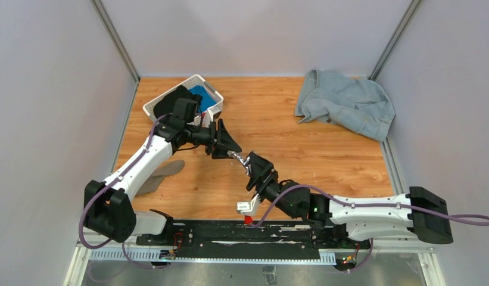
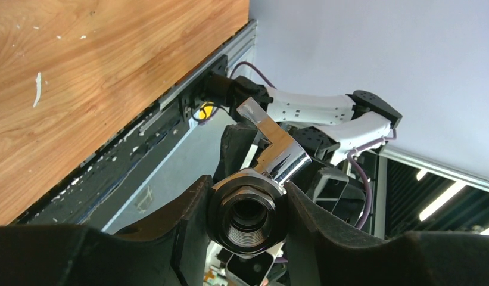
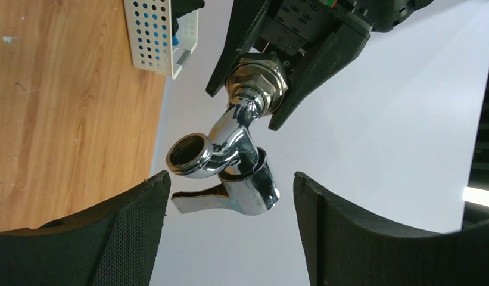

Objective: Install the water faucets

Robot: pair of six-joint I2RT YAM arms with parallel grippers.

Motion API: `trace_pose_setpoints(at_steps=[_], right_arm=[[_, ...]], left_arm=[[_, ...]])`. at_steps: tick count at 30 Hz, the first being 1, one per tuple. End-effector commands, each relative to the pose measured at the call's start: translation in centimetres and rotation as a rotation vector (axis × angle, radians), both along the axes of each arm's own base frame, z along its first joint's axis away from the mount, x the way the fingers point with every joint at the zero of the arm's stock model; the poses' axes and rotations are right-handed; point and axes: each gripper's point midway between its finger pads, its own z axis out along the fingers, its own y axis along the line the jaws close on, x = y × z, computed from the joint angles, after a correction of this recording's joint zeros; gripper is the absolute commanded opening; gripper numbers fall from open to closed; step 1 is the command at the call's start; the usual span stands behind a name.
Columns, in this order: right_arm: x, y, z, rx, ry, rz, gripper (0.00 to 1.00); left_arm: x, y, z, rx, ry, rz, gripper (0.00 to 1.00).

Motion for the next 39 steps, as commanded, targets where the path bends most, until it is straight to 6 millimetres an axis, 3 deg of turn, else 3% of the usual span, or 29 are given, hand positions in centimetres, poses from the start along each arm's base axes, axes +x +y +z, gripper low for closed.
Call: trace_pose_setpoints(at_steps=[1,5,12,18,23,29,39], right_arm=[[-0.3,1.0,1.4,-0.009,-0.120,0.011,0.73],[0.0,1.9,1.0,-0.012,-0.132,0.001,0.63],[0.6,2.4,2.4,0.160,-0.096,-0.039,0.22],[0.8,3.0,2.9,0.482,0.206,-0.044,0.01],[-0.6,3.7,4.0,0.839,0.623,0.039,0.00],[-2.4,4.6,5.6,1.128,1.048,0.135,0.00],[-1.9,3.6,7.3,1.606,1.676,0.187,0.00]], left_arm=[[-1.6,0.3,1.4,-0.049,0.010,-0.072,0.00],[-1.7,0.4,1.6,-0.053,0.001,-0.072,0.00],[-2.0,0.4,1.7,-0.070,-0.005,-0.068,0.00],[-1.6,0.2,2.3,-0.111,-0.009,-0.035,0.00],[-1.1,0.0,2.8,-0.159,-0.035,0.003,0.00],[-0.9,-0.2,3.1,-0.195,-0.052,0.023,0.00],[0.0,0.0,4.1,-0.237,-0.195,0.100,0.00]])
